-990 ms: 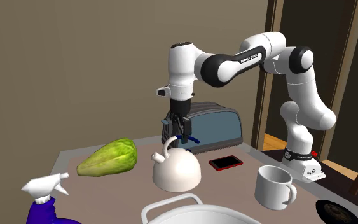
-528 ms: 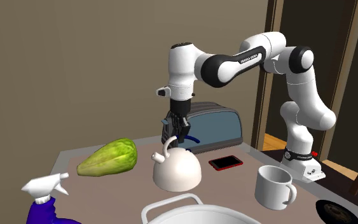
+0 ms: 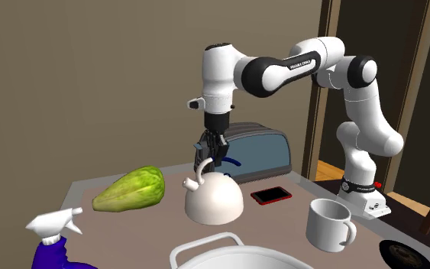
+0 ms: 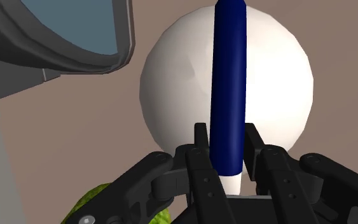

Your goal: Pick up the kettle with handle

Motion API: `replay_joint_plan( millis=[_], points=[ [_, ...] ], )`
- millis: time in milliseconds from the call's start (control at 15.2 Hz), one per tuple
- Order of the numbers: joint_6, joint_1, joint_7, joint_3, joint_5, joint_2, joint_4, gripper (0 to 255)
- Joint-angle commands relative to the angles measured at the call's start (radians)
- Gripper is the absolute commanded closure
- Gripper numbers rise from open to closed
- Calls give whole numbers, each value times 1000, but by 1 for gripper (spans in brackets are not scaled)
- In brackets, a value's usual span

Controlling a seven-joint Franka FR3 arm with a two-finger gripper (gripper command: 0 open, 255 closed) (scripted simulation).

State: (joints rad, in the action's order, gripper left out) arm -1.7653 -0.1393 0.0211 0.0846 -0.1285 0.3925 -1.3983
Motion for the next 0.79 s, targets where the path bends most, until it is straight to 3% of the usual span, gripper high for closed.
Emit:
replay_joint_plan(
  millis=[0,726],
  points=[
    [26,0,-4,0,0,1,29,255],
    [158,-5,-16,0,1,18,179,255]
  ],
)
